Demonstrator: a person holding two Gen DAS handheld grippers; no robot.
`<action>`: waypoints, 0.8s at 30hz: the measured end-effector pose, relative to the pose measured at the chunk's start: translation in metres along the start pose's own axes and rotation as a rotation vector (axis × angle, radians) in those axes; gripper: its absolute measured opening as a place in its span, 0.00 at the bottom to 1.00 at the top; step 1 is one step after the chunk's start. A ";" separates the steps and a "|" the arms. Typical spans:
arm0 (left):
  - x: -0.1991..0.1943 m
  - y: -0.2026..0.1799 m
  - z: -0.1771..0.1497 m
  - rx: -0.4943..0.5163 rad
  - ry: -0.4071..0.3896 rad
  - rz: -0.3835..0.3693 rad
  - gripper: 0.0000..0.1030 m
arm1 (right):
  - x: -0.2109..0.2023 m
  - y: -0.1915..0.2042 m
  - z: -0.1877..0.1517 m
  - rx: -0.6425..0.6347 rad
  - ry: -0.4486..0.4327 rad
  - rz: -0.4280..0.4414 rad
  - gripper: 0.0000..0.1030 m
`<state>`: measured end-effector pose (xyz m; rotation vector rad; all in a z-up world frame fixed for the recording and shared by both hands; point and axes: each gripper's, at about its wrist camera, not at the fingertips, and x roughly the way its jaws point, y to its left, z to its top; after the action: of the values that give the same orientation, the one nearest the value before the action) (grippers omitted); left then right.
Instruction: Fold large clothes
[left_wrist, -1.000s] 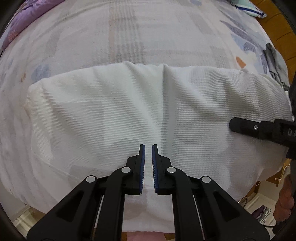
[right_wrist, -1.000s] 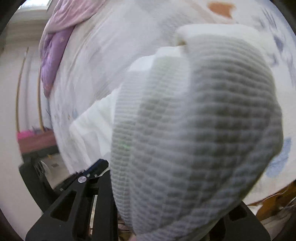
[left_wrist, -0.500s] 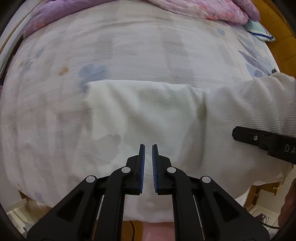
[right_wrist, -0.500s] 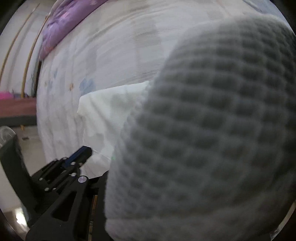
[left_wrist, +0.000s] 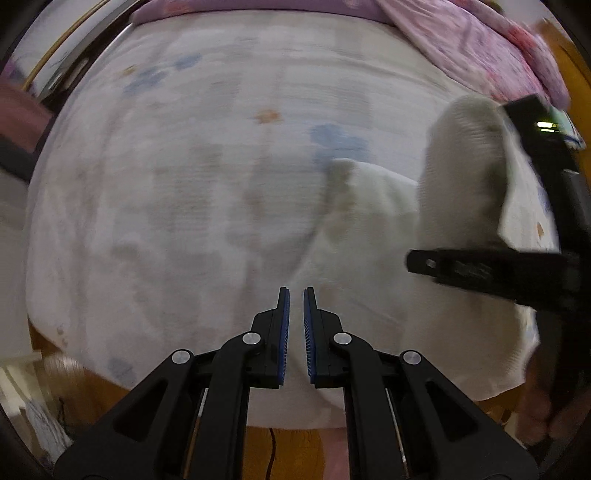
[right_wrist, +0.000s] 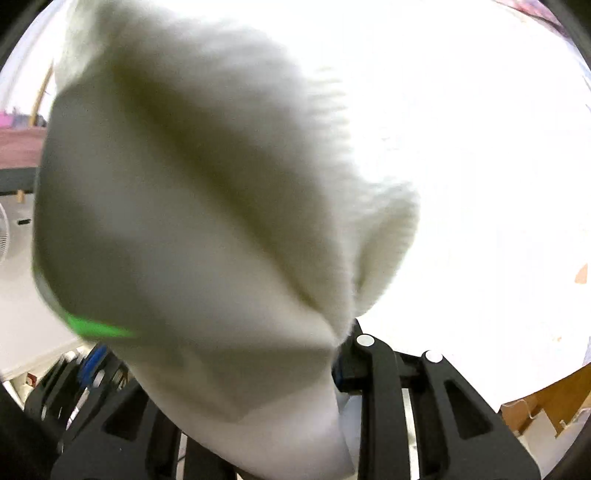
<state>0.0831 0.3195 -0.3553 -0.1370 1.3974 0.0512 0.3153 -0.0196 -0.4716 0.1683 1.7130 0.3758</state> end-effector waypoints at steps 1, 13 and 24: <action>-0.002 0.012 -0.002 -0.030 0.003 0.004 0.09 | 0.006 0.007 0.005 0.000 0.009 0.027 0.33; -0.005 0.040 -0.016 -0.152 0.049 -0.158 0.74 | -0.046 -0.027 0.026 0.060 -0.089 0.331 0.92; 0.110 0.004 -0.034 -0.251 0.355 -0.286 0.15 | -0.057 -0.166 -0.050 0.291 -0.065 0.152 0.92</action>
<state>0.0681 0.3140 -0.4690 -0.5762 1.7081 -0.0377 0.2927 -0.2009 -0.4680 0.5194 1.6895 0.2275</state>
